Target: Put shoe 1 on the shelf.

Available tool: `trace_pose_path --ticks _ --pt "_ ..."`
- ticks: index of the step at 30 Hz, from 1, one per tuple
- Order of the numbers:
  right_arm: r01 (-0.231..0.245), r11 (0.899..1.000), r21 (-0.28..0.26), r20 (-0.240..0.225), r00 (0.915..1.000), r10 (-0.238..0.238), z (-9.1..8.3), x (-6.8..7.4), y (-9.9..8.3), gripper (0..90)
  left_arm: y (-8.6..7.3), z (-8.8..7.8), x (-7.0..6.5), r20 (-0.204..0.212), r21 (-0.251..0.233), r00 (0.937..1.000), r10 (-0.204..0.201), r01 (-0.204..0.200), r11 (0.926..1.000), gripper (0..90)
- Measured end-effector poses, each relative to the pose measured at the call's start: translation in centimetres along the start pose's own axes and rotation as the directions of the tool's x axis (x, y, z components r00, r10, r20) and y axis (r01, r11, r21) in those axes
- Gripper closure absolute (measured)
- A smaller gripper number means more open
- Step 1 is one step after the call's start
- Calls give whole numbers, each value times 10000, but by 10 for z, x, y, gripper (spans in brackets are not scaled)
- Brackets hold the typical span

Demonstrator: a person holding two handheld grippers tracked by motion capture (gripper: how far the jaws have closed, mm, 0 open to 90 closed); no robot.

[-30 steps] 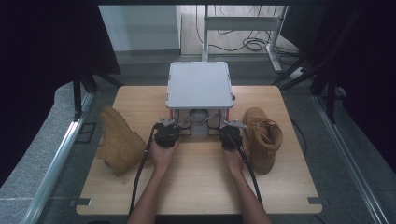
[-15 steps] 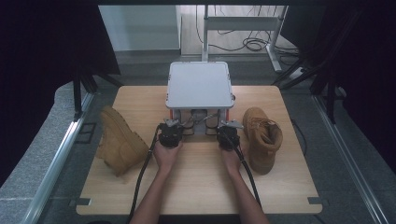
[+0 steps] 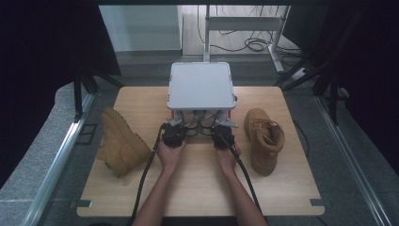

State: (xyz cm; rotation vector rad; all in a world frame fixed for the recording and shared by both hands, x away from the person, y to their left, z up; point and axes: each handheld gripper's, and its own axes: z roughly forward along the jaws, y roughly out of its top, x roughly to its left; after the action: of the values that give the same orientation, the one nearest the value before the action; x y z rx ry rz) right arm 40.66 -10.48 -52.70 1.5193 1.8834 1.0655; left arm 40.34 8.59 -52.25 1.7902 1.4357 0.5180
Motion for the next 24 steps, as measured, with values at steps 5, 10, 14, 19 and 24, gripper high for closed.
trace_pose_path --ticks 5,10,14,19,24 --pt "45 10000 22 -36 10000 -45 0 0 0 892 0 0 0 70 -6 10000 30 -30 10000 895" --pt "153 9998 92 -90 9998 -152 -2 1 -1 892 -2 -6 1 285 -145 9995 101 -97 9998 887" --pt "283 9996 32 -180 9994 -282 -8 0 -2 891 -3 -17 3 438 -346 9990 123 -107 9993 882" --pt "301 9994 -152 -347 9989 -306 -21 -2 -4 891 -4 -32 6 708 -493 9975 23 12 9988 877" --pt "270 9992 -306 -644 9975 -289 -37 -4 -7 889 -11 -45 4 1127 -613 9936 93 -24 9981 859"
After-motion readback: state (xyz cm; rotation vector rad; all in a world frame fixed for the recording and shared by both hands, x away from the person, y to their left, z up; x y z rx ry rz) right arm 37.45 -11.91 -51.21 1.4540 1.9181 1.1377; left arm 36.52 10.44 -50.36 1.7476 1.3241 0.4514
